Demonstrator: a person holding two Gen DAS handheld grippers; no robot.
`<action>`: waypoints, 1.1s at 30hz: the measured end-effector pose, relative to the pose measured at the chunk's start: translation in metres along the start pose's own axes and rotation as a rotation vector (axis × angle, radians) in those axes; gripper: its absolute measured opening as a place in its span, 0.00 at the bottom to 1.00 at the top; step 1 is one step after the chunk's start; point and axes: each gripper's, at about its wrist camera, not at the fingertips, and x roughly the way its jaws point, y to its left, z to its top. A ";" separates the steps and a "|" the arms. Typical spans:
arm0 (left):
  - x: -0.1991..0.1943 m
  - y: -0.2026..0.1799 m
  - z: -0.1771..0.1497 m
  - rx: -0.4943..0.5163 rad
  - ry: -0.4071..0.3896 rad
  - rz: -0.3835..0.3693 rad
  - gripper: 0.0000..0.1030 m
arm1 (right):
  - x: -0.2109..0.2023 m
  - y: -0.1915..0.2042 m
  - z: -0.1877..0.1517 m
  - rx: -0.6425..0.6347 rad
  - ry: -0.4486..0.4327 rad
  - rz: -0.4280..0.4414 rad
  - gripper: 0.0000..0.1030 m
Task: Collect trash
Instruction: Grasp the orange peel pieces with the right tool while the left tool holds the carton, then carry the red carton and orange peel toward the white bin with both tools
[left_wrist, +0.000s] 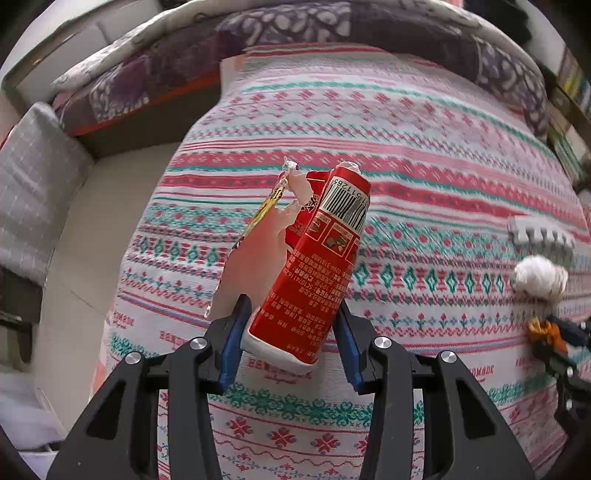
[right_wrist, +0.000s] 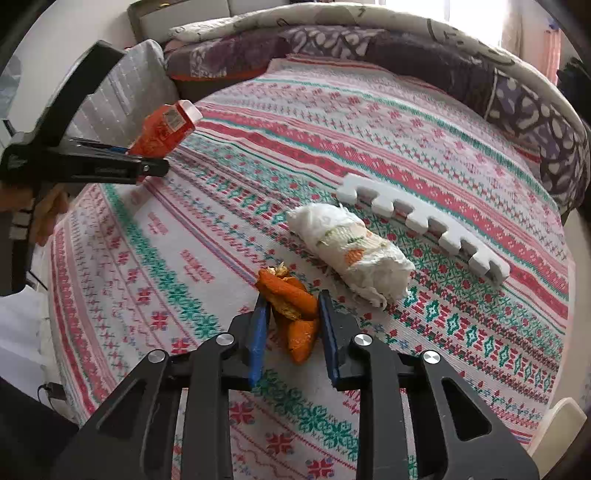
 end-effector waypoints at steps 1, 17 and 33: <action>-0.006 0.001 -0.001 -0.019 -0.012 -0.001 0.43 | -0.007 0.000 0.001 0.005 -0.020 0.007 0.23; -0.091 -0.013 0.020 -0.167 -0.249 0.007 0.43 | -0.113 -0.028 0.023 0.149 -0.333 0.014 0.23; -0.168 -0.083 0.004 -0.261 -0.430 -0.034 0.44 | -0.161 -0.078 0.004 0.314 -0.439 -0.068 0.24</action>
